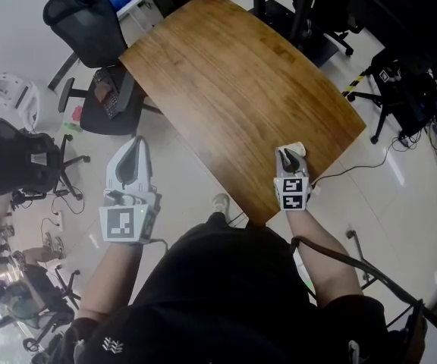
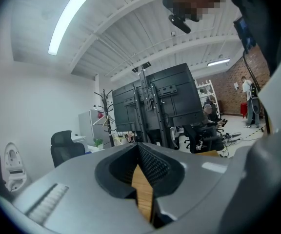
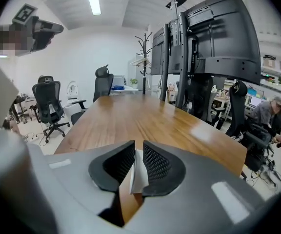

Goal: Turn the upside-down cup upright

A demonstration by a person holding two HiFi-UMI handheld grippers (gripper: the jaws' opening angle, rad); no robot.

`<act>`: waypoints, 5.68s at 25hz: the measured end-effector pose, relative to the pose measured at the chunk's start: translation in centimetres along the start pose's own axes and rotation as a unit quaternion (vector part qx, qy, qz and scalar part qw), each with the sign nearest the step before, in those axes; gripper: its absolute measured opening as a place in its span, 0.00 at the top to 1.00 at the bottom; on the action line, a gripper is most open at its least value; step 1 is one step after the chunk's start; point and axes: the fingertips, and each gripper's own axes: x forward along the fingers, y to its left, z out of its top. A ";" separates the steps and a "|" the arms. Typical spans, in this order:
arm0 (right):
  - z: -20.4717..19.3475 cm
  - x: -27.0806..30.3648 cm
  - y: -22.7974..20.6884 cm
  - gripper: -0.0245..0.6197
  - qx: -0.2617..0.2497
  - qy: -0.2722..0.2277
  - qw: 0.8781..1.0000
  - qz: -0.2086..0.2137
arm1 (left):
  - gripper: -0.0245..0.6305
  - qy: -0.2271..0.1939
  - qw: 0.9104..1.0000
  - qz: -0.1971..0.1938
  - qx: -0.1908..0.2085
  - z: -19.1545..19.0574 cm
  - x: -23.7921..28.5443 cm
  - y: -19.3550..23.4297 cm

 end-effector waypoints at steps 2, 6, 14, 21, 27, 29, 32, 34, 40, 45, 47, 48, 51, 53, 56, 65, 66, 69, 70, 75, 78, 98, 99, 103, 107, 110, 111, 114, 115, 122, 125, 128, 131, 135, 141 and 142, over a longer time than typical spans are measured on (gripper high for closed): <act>0.2 -0.1 0.2 0.87 0.000 -0.005 1.000 0.009 | 0.96 -0.001 1.000 0.001 0.000 0.0 -0.1 0.1; 0.9 -0.7 -0.6 0.81 0.016 -0.030 0.999 0.021 | 0.96 -0.004 1.000 0.001 -0.002 0.2 0.0 0.0; -1.1 -1.4 -7.6 0.66 0.135 0.002 0.987 0.087 | 0.96 -0.002 1.000 0.003 -0.007 0.2 0.2 -0.4; -3.2 -0.2 -6.2 0.70 0.210 0.045 0.962 0.172 | 0.96 0.006 1.000 0.005 0.004 0.4 0.1 -0.5; -2.4 -0.1 -4.7 0.75 0.160 0.044 0.970 0.178 | 0.96 0.004 1.000 -0.001 0.004 0.8 0.2 -0.9; -1.8 -0.3 -4.2 0.78 0.127 0.045 0.975 0.178 | 0.96 0.006 1.000 -0.003 0.005 0.8 0.2 -1.1; -0.7 -0.7 -3.2 0.82 0.074 0.052 0.978 0.187 | 0.96 0.002 1.000 -0.006 0.003 0.9 0.2 -1.0; 0.2 -1.1 -2.2 0.85 0.037 0.057 0.978 0.195 | 0.96 -0.004 1.000 -0.010 0.000 1.2 0.4 -0.7; 1.8 -2.1 -0.3 0.90 -0.074 0.058 0.976 0.197 | 0.96 -0.010 1.000 -0.017 -0.007 1.2 0.5 -1.1; 1.3 -2.2 0.0 0.94 -0.114 0.075 0.973 0.184 | 0.96 -0.011 1.000 -0.016 -0.012 0.9 0.5 -1.3; 0.7 -2.2 0.1 0.94 -0.128 0.091 0.971 0.178 | 0.96 -0.011 1.000 -0.017 -0.013 0.8 0.4 -1.3; 0.4 -2.3 0.2 0.94 -0.138 0.104 0.969 0.175 | 0.96 -0.009 1.000 -0.017 -0.013 0.7 0.4 -1.3; -0.5 -2.2 0.6 0.94 -0.169 0.132 0.962 0.168 | 0.96 -0.009 1.000 -0.015 -0.016 0.6 0.5 -1.2; -0.3 -2.0 0.9 0.94 -0.178 0.135 0.961 0.162 | 0.96 -0.012 1.000 -0.016 -0.016 0.7 0.7 -1.2; 0.0 -1.6 0.9 0.94 -0.173 0.129 0.965 0.149 | 0.96 -0.011 1.000 -0.017 -0.015 0.8 0.8 -1.3; 0.6 -2.2 1.1 0.87 -0.161 0.095 0.973 0.136 | 0.96 -0.010 0.999 -0.026 -0.017 0.4 0.9 -2.3; 1.1 -2.5 1.0 0.87 -0.163 0.086 0.974 0.129 | 0.96 -0.009 0.999 -0.026 -0.018 0.3 0.9 -2.4; 2.9 -3.0 0.2 0.85 -0.140 0.055 0.982 0.113 | 0.96 -0.011 0.999 -0.026 -0.021 0.2 1.2 -2.6; 3.3 -3.0 -0.4 0.85 -0.123 0.046 0.986 0.105 | 0.96 -0.012 0.999 -0.028 -0.021 0.3 1.3 -2.8; 2.6 -1.9 -4.2 0.71 0.003 0.057 0.996 0.073 | 0.96 -0.012 0.999 -0.022 -0.020 0.7 1.5 -2.1; 1.7 -1.3 -5.4 0.75 0.073 0.066 0.993 0.063 | 0.96 -0.015 1.000 -0.012 -0.013 1.2 1.4 -0.9; 0.5 -0.3 -5.7 0.89 0.245 0.038 0.963 0.104 | 0.96 -0.010 1.000 0.008 -0.014 1.2 1.1 1.5; 0.4 -0.2 -5.7 0.89 0.245 0.041 0.963 0.102 | 0.96 -0.010 1.000 0.007 -0.011 1.2 1.1 1.5; 0.1 0.0 -5.8 0.87 0.260 0.037 0.960 0.101 | 0.96 -0.008 1.000 0.009 -0.008 1.2 1.0 1.6; 0.1 0.1 -5.6 0.89 0.257 0.037 0.959 0.109 | 0.96 -0.009 1.000 0.011 -0.010 1.1 0.8 1.7; 0.3 -0.1 -5.6 0.91 0.196 0.053 0.975 0.091 | 0.96 -0.013 1.000 0.014 -0.018 1.2 0.9 1.7; 0.5 -0.2 -5.8 0.91 0.178 0.054 0.979 0.082 | 0.96 -0.014 1.000 0.014 -0.019 1.3 0.9 1.7; 1.3 -0.9 -6.9 0.91 0.127 0.048 0.990 0.049 | 0.96 -0.016 1.000 0.014 -0.019 1.3 0.8 1.6; 1.6 -1.2 -7.3 0.91 0.106 0.047 0.993 0.038 | 0.96 -0.015 1.000 0.014 -0.016 1.3 0.8 1.5; 2.6 -1.7 -7.6 0.91 0.014 0.056 0.998 0.005 | 0.96 -0.019 1.000 0.004 -0.008 1.0 1.1 0.4; 2.3 -1.8 -7.4 0.92 0.014 0.058 0.998 0.001 | 0.96 -0.019 1.000 -0.011 -0.007 0.4 2.3 -1.3; 1.7 -2.1 -7.0 0.92 0.013 0.066 0.998 -0.007 | 0.96 -0.028 0.999 -0.039 0.007 0.1 4.3 -4.2; 1.0 -2.2 -7.0 0.92 0.000 0.075 0.997 -0.020 | 0.96 -0.028 0.997 -0.065 0.024 -1.0 6.9 -7.4; 0.8 -2.6 -6.8 0.92 -0.009 0.086 0.996 -0.027 | 0.96 -0.003 0.995 -0.093 0.024 -3.1 9.6 -11.4; 0.2 -3.3 -6.2 0.92 -0.009 0.097 0.995 -0.027 | 0.96 0.007 0.992 -0.122 0.009 -4.2 11.4 -14.9; 0.0 -3.4 -6.0 0.92 -0.011 0.098 0.995 -0.027 | 0.96 0.005 0.992 -0.126 0.008 -4.3 11.5 -15.3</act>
